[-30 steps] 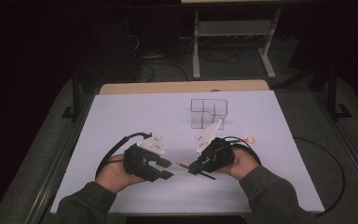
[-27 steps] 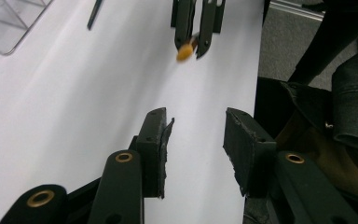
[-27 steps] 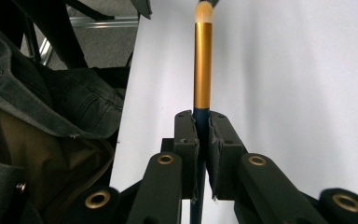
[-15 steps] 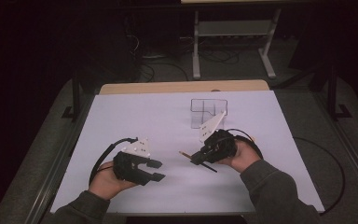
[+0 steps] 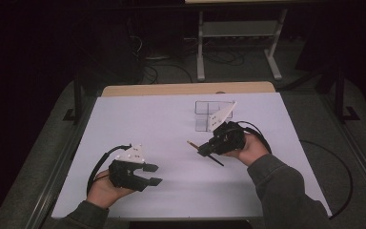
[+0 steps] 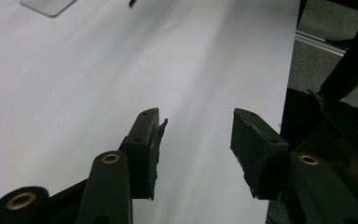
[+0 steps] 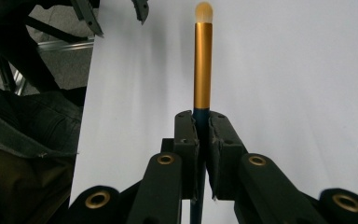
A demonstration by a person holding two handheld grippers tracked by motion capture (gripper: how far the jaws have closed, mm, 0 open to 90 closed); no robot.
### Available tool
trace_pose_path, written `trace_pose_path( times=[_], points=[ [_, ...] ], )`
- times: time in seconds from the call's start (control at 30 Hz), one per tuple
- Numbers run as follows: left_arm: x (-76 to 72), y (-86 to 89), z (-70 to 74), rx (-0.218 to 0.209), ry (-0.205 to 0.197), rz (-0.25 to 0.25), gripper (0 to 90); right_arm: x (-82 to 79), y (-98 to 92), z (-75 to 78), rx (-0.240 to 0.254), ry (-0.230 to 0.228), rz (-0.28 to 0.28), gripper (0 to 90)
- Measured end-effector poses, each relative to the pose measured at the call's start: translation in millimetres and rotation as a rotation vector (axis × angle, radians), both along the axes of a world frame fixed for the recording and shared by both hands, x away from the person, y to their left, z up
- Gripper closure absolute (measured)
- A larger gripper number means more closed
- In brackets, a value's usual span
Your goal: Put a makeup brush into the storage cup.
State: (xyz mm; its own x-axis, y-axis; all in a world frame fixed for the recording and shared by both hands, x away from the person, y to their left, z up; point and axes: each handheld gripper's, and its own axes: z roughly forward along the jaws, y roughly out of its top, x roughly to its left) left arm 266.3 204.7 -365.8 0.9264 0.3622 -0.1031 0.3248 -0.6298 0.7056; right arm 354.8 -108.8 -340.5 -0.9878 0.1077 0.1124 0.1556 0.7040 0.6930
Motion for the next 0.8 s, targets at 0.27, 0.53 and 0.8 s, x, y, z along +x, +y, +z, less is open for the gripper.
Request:
trace_pose_path(
  times=[0.27, 0.53, 0.8],
  points=[
    [-0.1, 11.1, -4.4, -0.009, -0.014, 0.031, 47.3, 8.8, -1.5, 6.4, 0.004, -0.001, -0.018, 82.5],
    [-1.5, 21.0, -11.5, -0.007, -0.028, 0.062, 44.7, 20.4, -1.0, 13.2, -0.004, 0.002, -0.034, 82.5],
    [-3.1, 25.4, -17.2, -0.027, -0.034, 0.088, 41.6, 33.9, 1.9, 20.4, -0.004, -0.013, -0.055, 82.5]
  ],
)
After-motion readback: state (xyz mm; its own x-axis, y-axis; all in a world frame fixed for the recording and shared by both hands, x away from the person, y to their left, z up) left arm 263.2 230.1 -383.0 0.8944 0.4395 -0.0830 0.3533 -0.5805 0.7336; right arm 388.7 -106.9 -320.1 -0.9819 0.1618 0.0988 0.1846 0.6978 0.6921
